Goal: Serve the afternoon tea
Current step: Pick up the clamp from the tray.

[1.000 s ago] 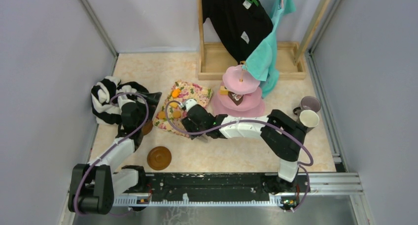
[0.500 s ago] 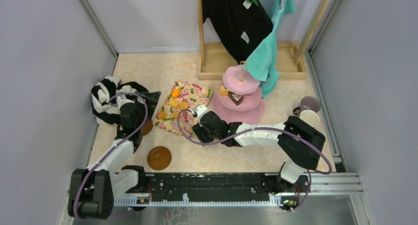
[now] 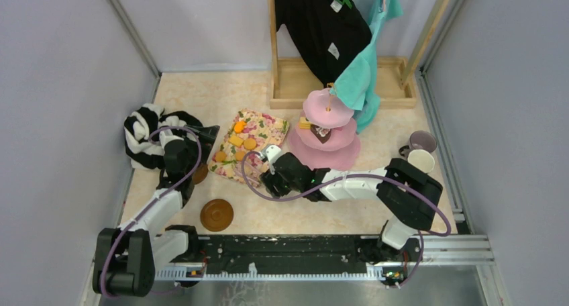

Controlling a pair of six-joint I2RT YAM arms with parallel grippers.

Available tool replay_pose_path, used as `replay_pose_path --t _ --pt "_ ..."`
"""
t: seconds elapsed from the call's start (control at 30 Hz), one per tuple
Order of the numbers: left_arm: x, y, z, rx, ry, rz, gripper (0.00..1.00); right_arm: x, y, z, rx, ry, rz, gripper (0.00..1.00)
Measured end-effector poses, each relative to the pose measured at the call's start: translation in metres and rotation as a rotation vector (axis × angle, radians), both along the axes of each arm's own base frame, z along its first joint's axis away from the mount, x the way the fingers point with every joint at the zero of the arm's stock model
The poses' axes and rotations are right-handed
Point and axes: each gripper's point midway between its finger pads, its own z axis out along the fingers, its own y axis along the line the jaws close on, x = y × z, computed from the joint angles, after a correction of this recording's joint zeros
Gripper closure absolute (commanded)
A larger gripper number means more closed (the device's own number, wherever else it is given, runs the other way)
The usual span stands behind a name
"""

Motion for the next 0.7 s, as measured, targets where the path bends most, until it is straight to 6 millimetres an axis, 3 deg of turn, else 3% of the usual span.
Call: replay_pose_path --t 0.23,0.4,0.7 --pt "0.001 0.000 -0.003 0.001 0.008 0.000 0.04 -0.002 0.003 -0.009 -0.007 0.015 0.013 0.41" --pt "0.001 0.000 -0.006 0.001 0.017 -0.001 0.04 -0.003 0.002 -0.029 -0.042 0.041 0.016 0.39" --pt "0.003 -0.001 -0.009 0.001 0.014 -0.002 0.04 0.004 0.006 -0.026 -0.019 0.035 0.008 0.43"
